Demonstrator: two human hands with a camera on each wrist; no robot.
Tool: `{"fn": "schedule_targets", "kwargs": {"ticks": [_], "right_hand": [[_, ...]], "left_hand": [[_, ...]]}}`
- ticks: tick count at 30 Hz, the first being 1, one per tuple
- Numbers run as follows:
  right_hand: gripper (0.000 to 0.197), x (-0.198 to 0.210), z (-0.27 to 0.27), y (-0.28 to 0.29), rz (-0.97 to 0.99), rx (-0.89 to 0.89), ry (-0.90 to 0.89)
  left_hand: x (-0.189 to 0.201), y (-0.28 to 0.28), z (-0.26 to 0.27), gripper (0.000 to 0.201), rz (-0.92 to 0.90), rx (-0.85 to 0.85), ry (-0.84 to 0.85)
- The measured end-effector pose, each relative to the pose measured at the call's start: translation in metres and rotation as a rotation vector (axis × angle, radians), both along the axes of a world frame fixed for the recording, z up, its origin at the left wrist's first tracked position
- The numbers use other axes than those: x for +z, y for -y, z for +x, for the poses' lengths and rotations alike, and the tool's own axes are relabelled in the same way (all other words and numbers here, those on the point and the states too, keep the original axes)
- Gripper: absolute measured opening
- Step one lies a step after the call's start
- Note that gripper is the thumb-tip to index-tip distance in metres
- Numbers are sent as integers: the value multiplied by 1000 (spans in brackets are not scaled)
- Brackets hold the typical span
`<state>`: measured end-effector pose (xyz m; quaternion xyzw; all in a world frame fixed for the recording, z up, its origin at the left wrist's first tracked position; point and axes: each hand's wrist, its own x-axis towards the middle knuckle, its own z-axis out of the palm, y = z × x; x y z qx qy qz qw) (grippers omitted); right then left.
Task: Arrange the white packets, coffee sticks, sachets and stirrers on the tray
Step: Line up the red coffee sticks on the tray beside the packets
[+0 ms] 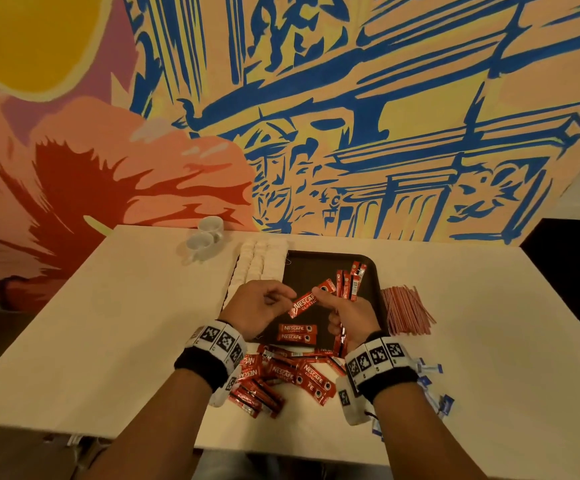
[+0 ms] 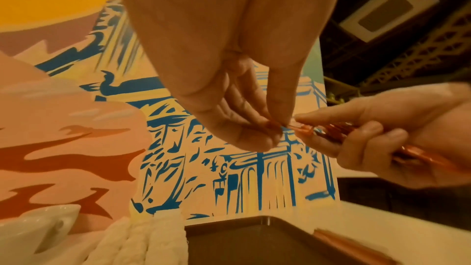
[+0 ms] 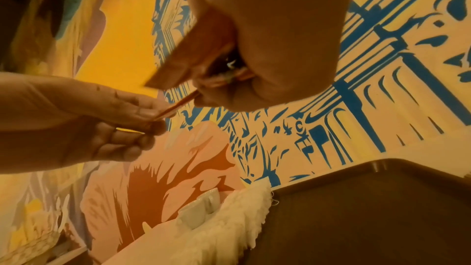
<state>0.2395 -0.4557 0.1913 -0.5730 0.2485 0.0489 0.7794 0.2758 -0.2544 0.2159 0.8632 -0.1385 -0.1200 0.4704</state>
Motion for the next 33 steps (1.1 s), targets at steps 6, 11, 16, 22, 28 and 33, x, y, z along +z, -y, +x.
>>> {"fn": "schedule_targets", "kwargs": {"ticks": [6, 11, 16, 22, 28, 33], "right_hand": [[33, -8, 10, -1, 7, 31, -107], [35, -27, 17, 17, 7, -55, -232], [11, -41, 19, 33, 154, -98, -336], [6, -47, 17, 43, 163, -86, -358], [5, -55, 22, 48, 169, -96, -363], [9, -58, 28, 38, 207, -79, -341]], "left_hand": [[-15, 6, 17, 20, -26, 8, -80], [-44, 7, 49, 20, 117, 87, -127], [-81, 23, 80, 18, 403, 63, -91], [-113, 41, 102, 19, 588, -42, -76], [-131, 45, 107, 20, 741, -124, -27], [-133, 42, 107, 24, 761, -141, 13]]}}
